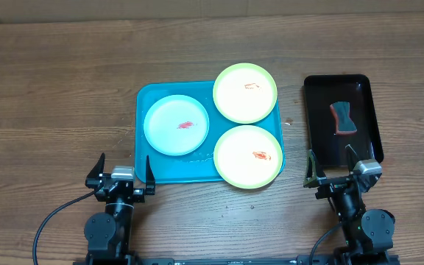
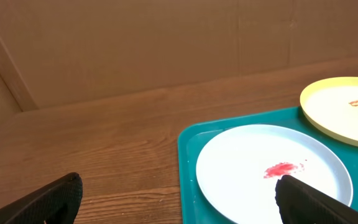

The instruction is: Clean dirty plates on tray and stack at the side

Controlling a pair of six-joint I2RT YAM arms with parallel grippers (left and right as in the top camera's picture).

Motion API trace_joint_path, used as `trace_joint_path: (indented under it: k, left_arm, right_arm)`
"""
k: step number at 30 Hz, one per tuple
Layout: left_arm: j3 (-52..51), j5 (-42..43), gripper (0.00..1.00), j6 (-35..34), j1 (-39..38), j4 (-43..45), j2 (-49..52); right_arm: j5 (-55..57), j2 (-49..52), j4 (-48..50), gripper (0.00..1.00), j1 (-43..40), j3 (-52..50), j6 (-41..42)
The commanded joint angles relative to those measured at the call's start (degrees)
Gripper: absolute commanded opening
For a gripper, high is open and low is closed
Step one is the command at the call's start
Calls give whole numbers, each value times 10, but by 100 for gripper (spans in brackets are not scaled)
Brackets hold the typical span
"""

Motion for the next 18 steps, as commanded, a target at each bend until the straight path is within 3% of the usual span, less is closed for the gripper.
trace_joint_path:
  k: [1,18]
  left_arm:
    - [-3,1,100,-6,3,2,-6]
    - [9,1,100,-6,3,1,-6]
  right_arm:
    - [3,-5,2,100,3,-6,4]
    - [3,-5,3,100,3,-6,3]
